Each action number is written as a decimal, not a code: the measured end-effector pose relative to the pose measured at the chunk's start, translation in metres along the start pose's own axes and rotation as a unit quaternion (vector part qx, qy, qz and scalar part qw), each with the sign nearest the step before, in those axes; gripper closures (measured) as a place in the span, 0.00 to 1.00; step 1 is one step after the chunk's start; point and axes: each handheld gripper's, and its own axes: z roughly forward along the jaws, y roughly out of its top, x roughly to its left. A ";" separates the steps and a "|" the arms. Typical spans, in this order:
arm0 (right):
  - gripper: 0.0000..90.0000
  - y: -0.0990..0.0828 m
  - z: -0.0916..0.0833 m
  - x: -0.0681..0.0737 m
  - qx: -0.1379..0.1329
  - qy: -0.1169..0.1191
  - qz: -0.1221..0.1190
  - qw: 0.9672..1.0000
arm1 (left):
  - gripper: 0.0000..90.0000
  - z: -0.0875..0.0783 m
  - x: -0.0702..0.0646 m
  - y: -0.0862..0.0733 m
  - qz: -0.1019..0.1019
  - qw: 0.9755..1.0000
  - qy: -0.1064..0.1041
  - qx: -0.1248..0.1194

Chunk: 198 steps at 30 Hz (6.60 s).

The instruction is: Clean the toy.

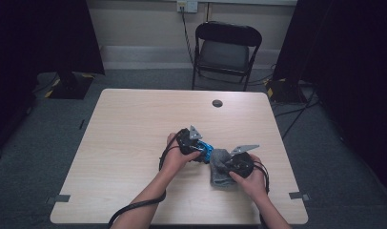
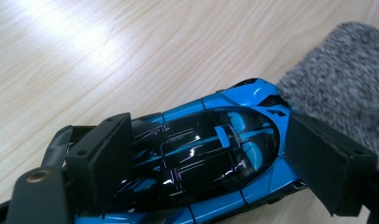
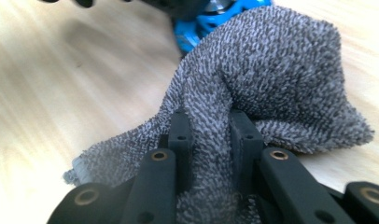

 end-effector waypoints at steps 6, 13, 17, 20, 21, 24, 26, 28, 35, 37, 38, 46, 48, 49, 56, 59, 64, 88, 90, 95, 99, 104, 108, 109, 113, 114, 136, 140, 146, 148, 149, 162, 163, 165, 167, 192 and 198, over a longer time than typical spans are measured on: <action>0.83 0.001 0.003 0.012 0.004 0.021 -0.011 1.000 | 0.17 0.000 0.000 0.000 0.000 1.000 0.000 0.001; 0.83 0.001 0.009 0.025 0.006 0.045 -0.026 0.999 | 0.17 0.000 0.000 0.000 0.000 1.000 0.001 0.000; 0.83 0.002 0.012 0.029 0.007 0.052 -0.037 0.998 | 0.17 0.000 0.000 0.000 0.000 1.000 0.001 0.000; 0.83 0.001 0.013 0.031 0.005 0.059 -0.045 0.997 | 0.17 0.000 0.000 0.000 0.000 1.000 0.001 -0.001; 0.83 0.001 0.013 0.031 0.004 0.060 -0.046 0.997 | 0.17 0.000 0.000 0.000 -0.001 1.000 0.001 -0.002; 0.83 0.002 0.013 0.032 0.002 0.078 -0.051 0.996 | 0.17 0.000 -0.001 0.000 -0.001 1.000 0.001 -0.002; 0.82 0.002 0.012 0.034 0.002 0.086 -0.061 0.994 | 0.17 0.000 -0.001 0.000 -0.001 1.000 0.001 -0.002; 0.82 0.003 0.011 0.036 0.004 0.084 -0.069 0.994 | 0.17 0.000 -0.001 0.000 -0.001 1.000 0.001 -0.001; 0.82 0.003 -0.003 0.032 -0.003 0.076 -0.077 0.994 | 0.17 0.000 -0.001 -0.001 -0.002 1.000 0.000 -0.004; 0.82 0.002 -0.010 0.028 -0.007 0.070 -0.075 0.995 | 0.17 0.000 -0.001 -0.001 -0.002 1.000 -0.001 -0.005; 0.82 0.002 -0.013 0.026 -0.009 0.069 -0.073 0.995 | 0.17 0.000 -0.001 -0.001 -0.002 1.000 -0.001 -0.005; 0.82 -0.003 -0.030 0.004 -0.029 0.051 -0.045 0.997 | 0.17 0.000 0.000 -0.001 0.001 1.000 -0.002 -0.004; 0.82 -0.005 -0.032 -0.001 -0.034 0.044 -0.036 0.998 | 0.17 -0.001 0.000 -0.001 0.001 1.000 -0.002 -0.003; 0.82 -0.005 -0.033 -0.004 -0.037 0.042 -0.030 0.998 | 0.17 0.000 0.000 -0.001 0.001 1.000 -0.002 -0.005; 0.82 -0.010 -0.035 -0.020 -0.050 0.004 -0.001 0.999 | 0.17 0.000 -0.001 -0.001 0.002 1.000 -0.005 -0.003; 0.82 -0.012 -0.032 -0.025 -0.050 -0.009 0.008 0.999 | 0.17 -0.001 -0.001 -0.001 0.003 1.000 -0.006 -0.002; 0.82 -0.011 -0.025 -0.029 -0.046 -0.022 0.007 0.999 | 0.17 -0.001 0.000 -0.001 0.002 1.000 -0.007 -0.004; 0.81 -0.005 -0.003 -0.022 -0.034 -0.033 0.005 0.999 | 0.17 0.000 -0.003 0.000 0.001 1.000 -0.014 -0.007; 0.81 -0.006 -0.003 -0.021 -0.033 -0.029 0.003 0.999 | 0.17 0.001 -0.003 0.000 0.002 1.000 -0.013 -0.008; 0.81 -0.006 -0.002 -0.014 -0.026 -0.010 0.000 1.000 | 0.17 0.001 -0.002 0.000 0.001 1.000 -0.011 -0.007; 0.81 -0.005 -0.001 -0.007 -0.021 -0.001 -0.008 1.000 | 0.17 0.000 -0.002 0.000 0.002 1.000 -0.011 -0.006; 0.81 -0.005 0.001 0.001 -0.014 0.016 -0.015 1.000 | 0.17 0.000 -0.002 0.000 0.001 1.000 -0.010 -0.005; 0.81 -0.005 0.002 0.005 -0.010 0.024 -0.020 0.999 | 0.17 0.000 -0.002 0.000 0.002 1.000 -0.010 -0.005; 0.81 -0.005 0.002 0.006 -0.009 0.025 -0.022 0.999 | 0.17 0.000 -0.002 -0.001 0.002 1.000 -0.010 -0.005; 0.81 -0.004 0.004 0.010 -0.006 0.035 -0.028 0.999 | 0.17 0.000 -0.002 -0.001 0.001 1.000 -0.009 -0.007; 0.81 -0.004 0.004 0.011 -0.006 0.038 -0.030 0.999 | 0.17 0.000 -0.002 -0.001 0.001 1.000 -0.009 -0.008; 0.81 -0.002 0.007 0.019 -0.002 0.069 -0.056 0.996 | 0.17 0.000 -0.002 -0.001 0.001 1.000 -0.009 -0.009; 0.81 -0.001 0.001 0.018 -0.002 0.071 -0.069 0.995 | 0.17 0.000 -0.002 -0.002 0.003 1.000 -0.009 -0.011; 0.81 -0.002 -0.014 0.010 -0.013 0.078 -0.066 0.995 | 0.17 0.000 -0.002 -0.002 0.003 1.000 -0.010 -0.013; 0.81 -0.002 -0.018 0.009 -0.016 0.084 -0.067 0.994 | 0.17 0.000 -0.002 -0.002 0.001 1.000 -0.011 -0.012; 0.81 -0.003 -0.019 0.009 -0.016 0.084 -0.067 0.994 | 0.17 0.000 -0.002 -0.002 0.002 1.000 -0.011 -0.011; 0.81 0.001 -0.045 -0.017 -0.035 0.049 -0.056 0.997 | 0.17 0.000 -0.002 -0.002 0.003 1.000 -0.015 -0.013; 0.81 0.003 -0.045 -0.022 -0.035 0.042 -0.054 0.997 | 0.17 0.000 -0.002 -0.002 0.003 1.000 -0.015 -0.013; 0.81 0.007 -0.044 -0.029 -0.034 0.029 -0.053 0.998 | 0.17 0.000 -0.002 -0.002 0.003 1.000 -0.017 -0.013; 0.81 0.012 -0.042 -0.037 -0.038 0.021 -0.047 0.998 | 0.17 0.000 -0.002 -0.003 0.003 1.000 -0.017 -0.014; 0.70 0.076 0.037 -0.079 -0.012 -0.034 -0.025 0.999 | 0.17 0.001 -0.008 -0.001 0.005 0.999 -0.037 -0.023; 0.59 0.082 0.049 -0.072 -0.026 -0.039 0.003 0.999 | 0.17 0.001 -0.008 -0.002 0.007 0.999 -0.036 -0.025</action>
